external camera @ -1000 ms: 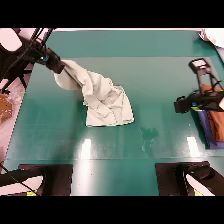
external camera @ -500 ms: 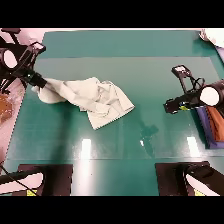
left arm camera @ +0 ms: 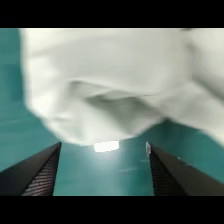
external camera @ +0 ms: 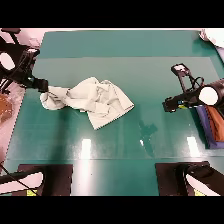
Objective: Fold the shirts.
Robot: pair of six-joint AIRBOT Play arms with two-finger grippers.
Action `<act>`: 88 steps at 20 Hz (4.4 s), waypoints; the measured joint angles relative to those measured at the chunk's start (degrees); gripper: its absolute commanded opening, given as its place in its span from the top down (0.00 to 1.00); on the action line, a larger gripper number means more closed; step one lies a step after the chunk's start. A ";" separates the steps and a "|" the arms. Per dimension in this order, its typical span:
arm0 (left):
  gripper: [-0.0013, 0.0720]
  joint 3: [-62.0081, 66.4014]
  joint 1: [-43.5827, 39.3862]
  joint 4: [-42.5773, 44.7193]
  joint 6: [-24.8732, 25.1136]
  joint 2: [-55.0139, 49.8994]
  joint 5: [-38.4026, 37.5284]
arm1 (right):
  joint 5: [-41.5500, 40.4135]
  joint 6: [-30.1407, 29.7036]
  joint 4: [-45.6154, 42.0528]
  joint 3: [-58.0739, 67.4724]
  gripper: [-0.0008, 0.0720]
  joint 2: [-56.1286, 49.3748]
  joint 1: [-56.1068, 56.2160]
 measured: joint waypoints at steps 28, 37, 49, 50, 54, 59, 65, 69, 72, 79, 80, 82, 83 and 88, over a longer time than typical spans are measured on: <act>0.67 0.20 -8.76 4.46 -41.24 -9.38 -5.20 | -2.62 0.59 0.31 0.00 0.43 0.00 0.00; 0.95 0.20 -8.79 2.95 -39.47 -9.40 -1.38 | -2.64 0.68 0.33 0.00 0.43 0.00 0.00; 0.95 0.17 -8.79 2.93 -27.69 -9.07 -4.04 | 0.87 -5.79 17.99 -0.02 0.42 -5.81 -8.61; 0.95 0.17 -8.79 2.93 -26.51 -8.76 -4.44 | 0.81 -7.93 22.93 -0.02 0.43 -7.28 -10.78; 0.95 0.17 -8.79 2.84 -22.34 -6.78 -5.51 | -1.29 -17.75 41.46 -0.02 0.17 -14.12 -16.17; 0.95 0.17 -8.79 2.80 -17.68 -3.78 -7.28 | -5.64 -25.40 49.64 -0.02 0.13 -22.27 -13.07; 0.95 0.17 -8.79 2.80 -14.23 -1.92 -8.87 | -14.03 -27.74 51.82 -0.02 0.14 -29.81 -5.81; 0.95 0.20 -8.79 2.80 -13.44 -1.66 -9.14 | -18.18 -28.13 52.76 0.02 0.21 -31.93 -3.28; 0.95 0.17 -8.79 2.80 -13.25 -1.62 -9.27 | -20.81 -28.20 52.81 0.04 0.29 -32.46 -2.60; 0.95 0.17 -8.79 2.60 -13.11 -1.62 -9.25 | -26.40 -28.35 51.80 -0.02 0.58 -32.83 -2.23; 0.95 0.17 -8.79 2.60 -13.11 -1.62 -9.25 | -26.88 -28.35 51.82 -0.02 0.58 -32.85 -2.12; 0.95 0.17 -8.79 2.58 -13.09 -1.62 -9.22 | -27.56 -28.35 51.95 -0.02 0.82 -32.87 -1.99; 0.95 0.17 -8.79 2.56 -13.09 -1.62 -9.20 | -27.85 -28.35 51.91 -0.04 0.96 -32.92 -1.92; 0.95 0.20 -8.74 1.88 -12.81 -1.60 -8.74 | -27.30 -28.33 53.42 0.50 0.97 -32.52 -1.81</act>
